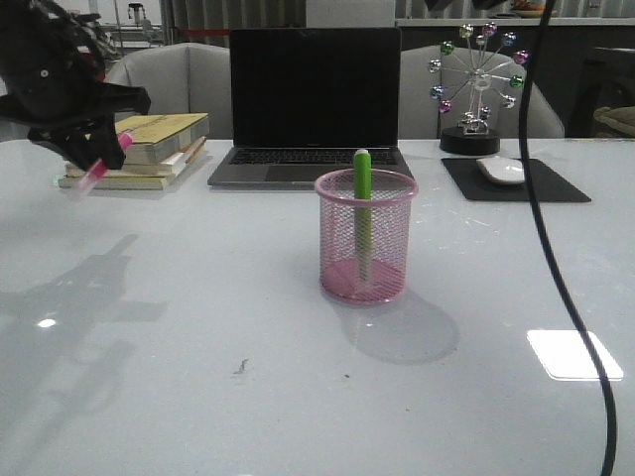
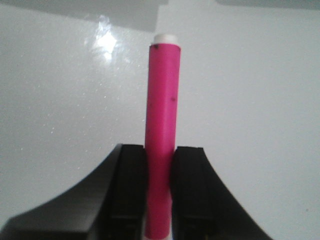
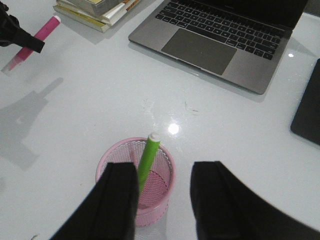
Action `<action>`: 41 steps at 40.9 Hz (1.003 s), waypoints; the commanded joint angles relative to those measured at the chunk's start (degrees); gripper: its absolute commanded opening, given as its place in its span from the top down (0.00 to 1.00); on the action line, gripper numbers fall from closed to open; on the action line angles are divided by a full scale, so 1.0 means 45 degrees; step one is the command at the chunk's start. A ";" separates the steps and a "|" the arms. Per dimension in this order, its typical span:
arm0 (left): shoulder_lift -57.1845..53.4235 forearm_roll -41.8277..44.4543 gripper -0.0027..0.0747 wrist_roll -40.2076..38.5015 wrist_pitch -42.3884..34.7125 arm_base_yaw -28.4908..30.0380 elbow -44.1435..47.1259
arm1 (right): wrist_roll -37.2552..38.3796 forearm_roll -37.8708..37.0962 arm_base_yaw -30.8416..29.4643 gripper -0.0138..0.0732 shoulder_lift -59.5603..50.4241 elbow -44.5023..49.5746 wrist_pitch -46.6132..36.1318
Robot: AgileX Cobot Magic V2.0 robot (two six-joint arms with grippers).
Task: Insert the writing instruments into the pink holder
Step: 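Lower left gripper and close it on the pink marker, then lift pink marker and carry it above the pink holder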
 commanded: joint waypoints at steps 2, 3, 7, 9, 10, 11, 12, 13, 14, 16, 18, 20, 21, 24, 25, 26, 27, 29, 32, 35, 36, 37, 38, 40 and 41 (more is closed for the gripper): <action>-0.1345 -0.0181 0.85 0.0175 -0.1196 -0.0470 -0.0347 | -0.0117 0.0030 -0.0072 0.40 -0.0520 -0.0509 -0.0945; -0.1401 -0.0181 0.85 0.0175 -0.1286 -0.0520 -0.0347 | -0.0117 0.0030 -0.0072 0.40 -0.0520 -0.0509 -0.0960; -0.1713 -0.0181 0.85 0.0175 -0.1630 -0.0828 -0.0347 | -0.0117 0.0030 -0.0072 0.40 -0.0520 -0.0509 -0.1064; -0.1840 -0.0181 0.85 0.0175 -0.1717 -0.0990 -0.0347 | -0.0117 0.0030 -0.0133 0.40 -0.0520 -0.0509 -0.1107; -0.1897 -0.0181 0.85 0.0175 -0.1715 -0.1062 -0.0347 | -0.0117 0.0030 -0.0152 0.40 -0.0520 -0.0509 -0.1120; -0.1961 -0.0181 0.85 0.0175 -0.1766 -0.1156 -0.0347 | -0.0117 0.0030 -0.0227 0.40 -0.0520 -0.0509 -0.1132; -0.1997 -0.0181 0.85 0.0175 -0.1800 -0.1202 -0.0347 | -0.0117 0.0030 -0.0278 0.40 -0.0520 -0.0509 -0.1132; -0.2080 -0.0181 0.85 0.0175 -0.1848 -0.1298 -0.0347 | -0.0117 0.0030 -0.0352 0.40 -0.0520 -0.0509 -0.1132; -0.2119 -0.0181 0.85 0.0175 -0.1867 -0.1371 -0.0347 | -0.0117 0.0030 -0.0441 0.40 -0.0533 -0.0509 -0.1132; -0.2234 -0.0181 0.85 0.0175 -0.1968 -0.1561 -0.0347 | -0.0117 0.0030 -0.0639 0.40 -0.0543 -0.0509 -0.1120; -0.2373 -0.0181 0.85 0.0175 -0.2093 -0.1700 -0.0347 | -0.0117 0.0030 -0.0831 0.40 -0.0580 -0.0509 -0.1120; -0.2512 -0.0181 0.85 0.0175 -0.2186 -0.1888 -0.0323 | -0.0117 0.0030 -0.1077 0.40 -0.0637 -0.0509 -0.1110; -0.2581 -0.0181 0.85 0.0175 -0.2236 -0.1991 -0.0323 | -0.0117 0.0030 -0.1239 0.40 -0.0698 -0.0509 -0.1110; -0.2720 -0.0181 0.85 0.0175 -0.2426 -0.2253 -0.0323 | -0.0117 0.0030 -0.1632 0.40 -0.0802 -0.0509 -0.1053; -0.2754 -0.0181 0.85 0.0175 -0.2479 -0.2329 -0.0323 | -0.0117 0.0030 -0.1783 0.40 -0.0839 -0.0509 -0.1033; -0.2838 -0.0181 0.85 0.0175 -0.2575 -0.2437 -0.0323 | -0.0117 0.0030 -0.1899 0.40 -0.0878 -0.0509 -0.0988; -0.2847 -0.0181 0.85 0.0175 -0.2632 -0.2509 -0.0323 | -0.0117 0.0030 -0.2012 0.40 -0.0913 -0.0509 -0.0938; -0.2892 -0.0158 0.85 0.0175 -0.2740 -0.2699 -0.0323 | -0.0117 0.0030 -0.2252 0.40 -0.0988 -0.0509 -0.0858; -0.2964 -0.0158 0.85 0.0175 -0.2872 -0.2952 -0.0323 | -0.0117 0.0030 -0.2546 0.40 -0.1062 -0.0509 -0.0748; -0.2968 -0.0158 0.85 0.0175 -0.2955 -0.3161 -0.0323 | -0.0117 0.0030 -0.2783 0.40 -0.1132 -0.0509 -0.0611; -0.2992 -0.0135 0.85 0.0175 -0.2976 -0.3195 -0.0323 | -0.0117 0.0030 -0.2833 0.40 -0.1135 -0.0509 -0.0580; -0.2992 -0.0135 0.85 0.0175 -0.2976 -0.3274 -0.0323 | -0.0117 0.0030 -0.2908 0.40 -0.1135 -0.0509 -0.0519; -0.2992 -0.0135 0.85 0.0175 -0.2976 -0.3336 -0.0323 | -0.0117 0.0030 -0.2961 0.40 -0.1135 -0.0509 -0.0469; -0.2992 -0.0135 0.85 0.0175 -0.2976 -0.3443 -0.0323 | -0.0117 0.0030 -0.3031 0.40 -0.1135 -0.0509 -0.0365; -0.2992 -0.0135 0.85 0.0175 -0.2952 -0.3500 -0.0323 | -0.0117 0.0019 -0.3027 0.40 -0.1135 -0.0509 -0.0329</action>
